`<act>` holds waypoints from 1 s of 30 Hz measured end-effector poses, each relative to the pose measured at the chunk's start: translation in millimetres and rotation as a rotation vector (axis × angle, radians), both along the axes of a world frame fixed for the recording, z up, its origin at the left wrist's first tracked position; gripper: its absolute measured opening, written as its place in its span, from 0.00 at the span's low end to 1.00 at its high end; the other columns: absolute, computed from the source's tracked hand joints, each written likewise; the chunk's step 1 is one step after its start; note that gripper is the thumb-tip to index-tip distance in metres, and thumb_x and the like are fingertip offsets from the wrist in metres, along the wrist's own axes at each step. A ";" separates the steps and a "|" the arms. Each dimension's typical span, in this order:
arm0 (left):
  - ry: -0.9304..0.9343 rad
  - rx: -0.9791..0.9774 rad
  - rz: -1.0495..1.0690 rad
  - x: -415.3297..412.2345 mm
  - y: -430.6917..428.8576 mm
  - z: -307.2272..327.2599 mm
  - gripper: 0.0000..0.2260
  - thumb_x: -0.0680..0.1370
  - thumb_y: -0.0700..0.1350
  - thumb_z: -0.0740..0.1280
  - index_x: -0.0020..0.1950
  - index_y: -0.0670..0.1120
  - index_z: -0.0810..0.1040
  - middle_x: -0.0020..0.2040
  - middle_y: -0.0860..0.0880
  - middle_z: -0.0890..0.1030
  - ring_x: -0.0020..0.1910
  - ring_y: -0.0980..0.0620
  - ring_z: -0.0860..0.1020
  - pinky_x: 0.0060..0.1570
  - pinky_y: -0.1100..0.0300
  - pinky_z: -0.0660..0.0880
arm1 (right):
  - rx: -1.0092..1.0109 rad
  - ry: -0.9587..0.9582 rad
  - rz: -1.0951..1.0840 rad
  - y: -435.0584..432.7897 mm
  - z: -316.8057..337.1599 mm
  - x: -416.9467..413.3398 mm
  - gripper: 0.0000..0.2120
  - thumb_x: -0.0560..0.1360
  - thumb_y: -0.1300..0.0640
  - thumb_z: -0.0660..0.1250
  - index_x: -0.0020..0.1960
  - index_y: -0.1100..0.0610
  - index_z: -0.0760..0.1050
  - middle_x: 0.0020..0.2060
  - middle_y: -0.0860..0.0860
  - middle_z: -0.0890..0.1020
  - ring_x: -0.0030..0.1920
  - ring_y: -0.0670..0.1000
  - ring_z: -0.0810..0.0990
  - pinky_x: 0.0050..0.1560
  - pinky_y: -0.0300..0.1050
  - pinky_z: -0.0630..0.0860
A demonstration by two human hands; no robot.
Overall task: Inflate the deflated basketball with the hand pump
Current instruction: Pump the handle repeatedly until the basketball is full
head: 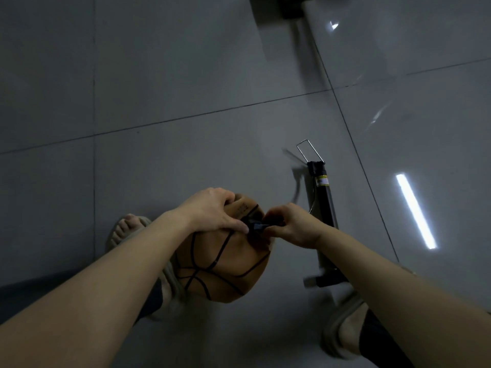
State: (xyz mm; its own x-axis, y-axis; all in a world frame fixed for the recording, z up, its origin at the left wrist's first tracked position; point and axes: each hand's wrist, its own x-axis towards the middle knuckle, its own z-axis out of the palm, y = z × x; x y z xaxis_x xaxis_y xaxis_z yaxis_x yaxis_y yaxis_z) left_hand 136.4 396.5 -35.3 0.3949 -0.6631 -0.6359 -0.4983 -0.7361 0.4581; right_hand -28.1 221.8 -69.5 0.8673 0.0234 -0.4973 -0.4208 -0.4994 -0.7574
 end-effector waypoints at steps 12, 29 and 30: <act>-0.275 -0.004 -0.113 22.4 -15.4 25.8 0.10 0.74 0.54 0.73 0.48 0.50 0.77 0.45 0.51 0.79 0.44 0.47 0.77 0.44 0.53 0.76 | -0.434 0.500 -0.405 -50.0 -16.5 -96.0 0.12 0.75 0.54 0.65 0.58 0.55 0.72 0.48 0.54 0.79 0.46 0.55 0.80 0.50 0.57 0.80; -0.536 -0.060 0.063 3.4 -15.4 -8.3 0.12 0.77 0.57 0.66 0.41 0.51 0.70 0.41 0.51 0.75 0.41 0.46 0.76 0.36 0.55 0.70 | -0.508 0.563 -0.032 2.5 -33.9 -123.1 0.25 0.75 0.60 0.66 0.67 0.46 0.63 0.59 0.56 0.66 0.52 0.59 0.76 0.54 0.53 0.78; -0.548 -0.059 0.061 1.5 -15.7 -9.1 0.12 0.77 0.58 0.66 0.42 0.51 0.70 0.41 0.50 0.76 0.41 0.46 0.76 0.37 0.54 0.71 | -0.484 0.535 -0.048 2.7 -25.8 -119.0 0.22 0.74 0.60 0.66 0.63 0.46 0.64 0.58 0.56 0.66 0.48 0.58 0.76 0.51 0.52 0.79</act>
